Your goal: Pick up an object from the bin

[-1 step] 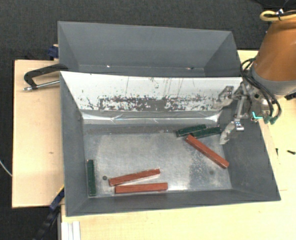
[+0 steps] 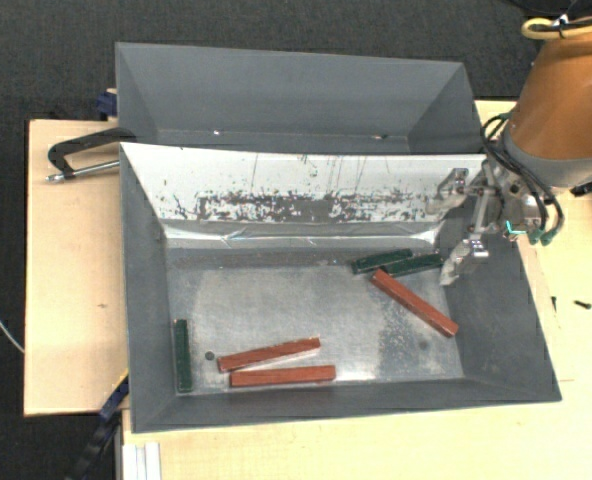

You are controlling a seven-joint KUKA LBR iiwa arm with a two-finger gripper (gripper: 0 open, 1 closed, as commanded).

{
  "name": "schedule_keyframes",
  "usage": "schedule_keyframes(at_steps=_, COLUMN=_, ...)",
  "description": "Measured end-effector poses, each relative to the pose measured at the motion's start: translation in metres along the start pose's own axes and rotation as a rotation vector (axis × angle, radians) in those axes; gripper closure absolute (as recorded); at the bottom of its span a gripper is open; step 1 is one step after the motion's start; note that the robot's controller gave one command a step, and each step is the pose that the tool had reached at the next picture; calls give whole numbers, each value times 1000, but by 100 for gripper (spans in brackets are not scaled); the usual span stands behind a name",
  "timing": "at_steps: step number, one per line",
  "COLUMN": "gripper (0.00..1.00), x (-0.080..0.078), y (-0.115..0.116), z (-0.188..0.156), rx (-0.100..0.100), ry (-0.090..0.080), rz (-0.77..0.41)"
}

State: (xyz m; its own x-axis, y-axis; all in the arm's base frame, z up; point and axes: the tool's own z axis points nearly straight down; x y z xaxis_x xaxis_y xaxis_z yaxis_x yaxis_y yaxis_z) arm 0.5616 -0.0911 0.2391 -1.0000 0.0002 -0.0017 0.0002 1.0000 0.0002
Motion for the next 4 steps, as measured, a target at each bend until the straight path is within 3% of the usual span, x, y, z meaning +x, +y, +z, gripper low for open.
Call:
schedule_keyframes(at_steps=1, gripper=0, x=-3, y=30, z=49, rx=1, ry=-4, rz=-65)
schedule_keyframes(at_steps=2, gripper=0, x=-8, y=51, z=96, rx=-1, ry=1, rz=-7)
schedule_keyframes(at_steps=3, gripper=0, x=-18, y=10, z=147, rx=-3, ry=-2, rz=-101)
schedule_keyframes(at_steps=4, gripper=100, x=-30, y=8, z=163, rx=8, ry=-6, rz=-139)
